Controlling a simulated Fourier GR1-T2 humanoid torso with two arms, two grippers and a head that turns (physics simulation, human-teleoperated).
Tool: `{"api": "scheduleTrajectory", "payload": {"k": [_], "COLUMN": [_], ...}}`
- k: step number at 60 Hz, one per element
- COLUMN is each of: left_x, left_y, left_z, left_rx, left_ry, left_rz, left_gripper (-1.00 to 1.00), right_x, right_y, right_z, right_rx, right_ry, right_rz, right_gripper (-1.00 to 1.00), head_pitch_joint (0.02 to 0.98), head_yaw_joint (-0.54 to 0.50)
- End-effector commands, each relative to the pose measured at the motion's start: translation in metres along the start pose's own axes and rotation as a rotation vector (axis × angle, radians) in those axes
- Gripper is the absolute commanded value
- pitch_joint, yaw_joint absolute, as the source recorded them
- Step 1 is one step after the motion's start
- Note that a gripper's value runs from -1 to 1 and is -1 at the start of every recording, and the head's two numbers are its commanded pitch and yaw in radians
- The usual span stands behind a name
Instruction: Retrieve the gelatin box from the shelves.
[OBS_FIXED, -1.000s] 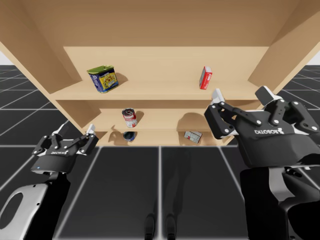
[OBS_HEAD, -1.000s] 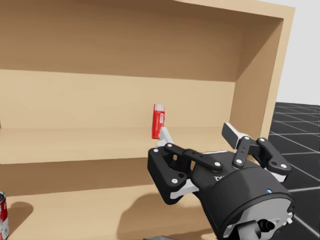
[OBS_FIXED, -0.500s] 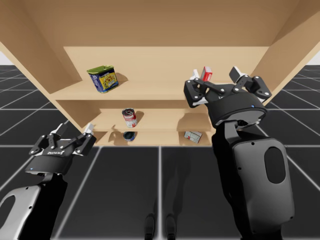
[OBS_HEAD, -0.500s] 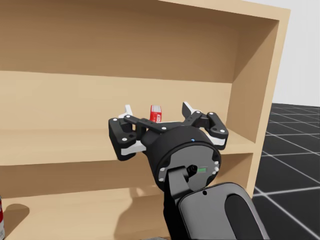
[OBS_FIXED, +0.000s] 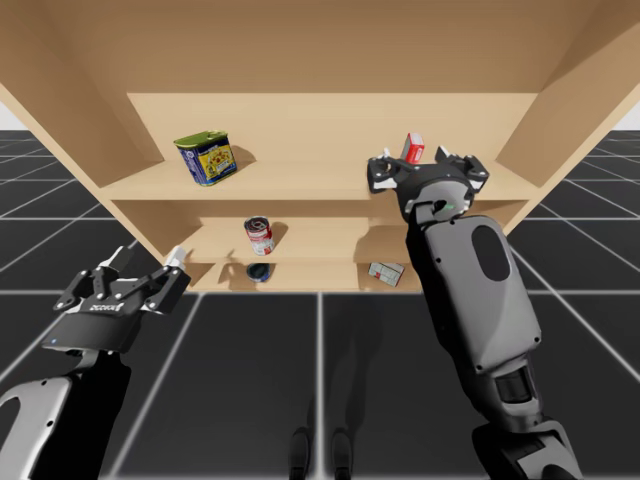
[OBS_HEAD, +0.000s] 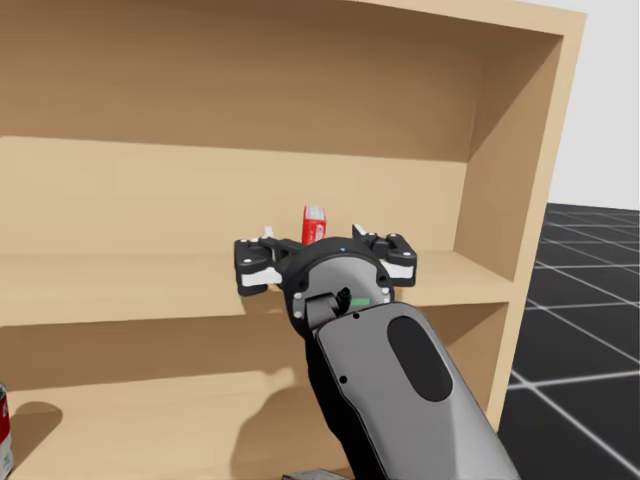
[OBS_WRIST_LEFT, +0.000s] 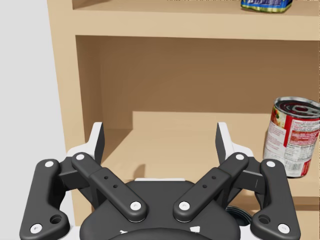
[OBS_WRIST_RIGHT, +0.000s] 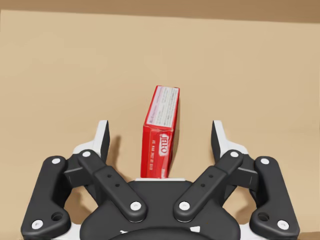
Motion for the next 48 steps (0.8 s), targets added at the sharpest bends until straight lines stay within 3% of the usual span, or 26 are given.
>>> {"api": "scheduleTrajectory", "payload": {"k": [1, 3, 10, 19, 33, 34, 48], "left_x": [0.002, 0.002, 0.002, 0.002, 0.001, 0.001, 0.0], "left_y": [0.0, 0.0, 0.0, -0.001, -0.002, -0.002, -0.006], "left_z": [0.002, 0.002, 0.002, 0.002, 0.002, 0.002, 0.003], "left_rx": [-0.001, 0.0, 0.003, 0.003, 0.01, 0.013, 0.011], "left_ry": [-0.004, -0.005, -0.007, -0.008, -0.008, -0.009, -0.012], "left_rz": [0.003, 0.002, 0.0, -0.004, -0.017, -0.023, -0.036], "left_gripper": [-1.0, -1.0, -1.0, -1.0, -1.0, -1.0, -1.0], "right_x": [-0.013, -0.013, -0.011, -0.006, -0.001, -0.001, 0.002], "right_y": [0.002, 0.002, -0.001, -0.011, -0.034, -0.037, -0.055], "right_z": [-0.011, -0.011, -0.007, 0.004, 0.053, 0.061, 0.108], "right_rx": [-0.048, -0.043, -0.044, -0.072, -0.066, -0.064, -0.035], "right_ry": [0.074, 0.064, 0.049, 0.017, -0.054, -0.066, -0.123], "right_rz": [0.031, 0.036, 0.031, 0.05, 0.068, 0.083, 0.111], "right_gripper": [0.54, 0.99, 1.0, 1.0, 1.0, 1.0, 1.0], "head_pitch_joint": [0.281, 0.281, 0.282, 0.283, 0.287, 0.287, 0.289], "head_yaw_joint": [-0.3, -0.3, -0.3, -0.3, -0.3, -0.3, -0.3]}}
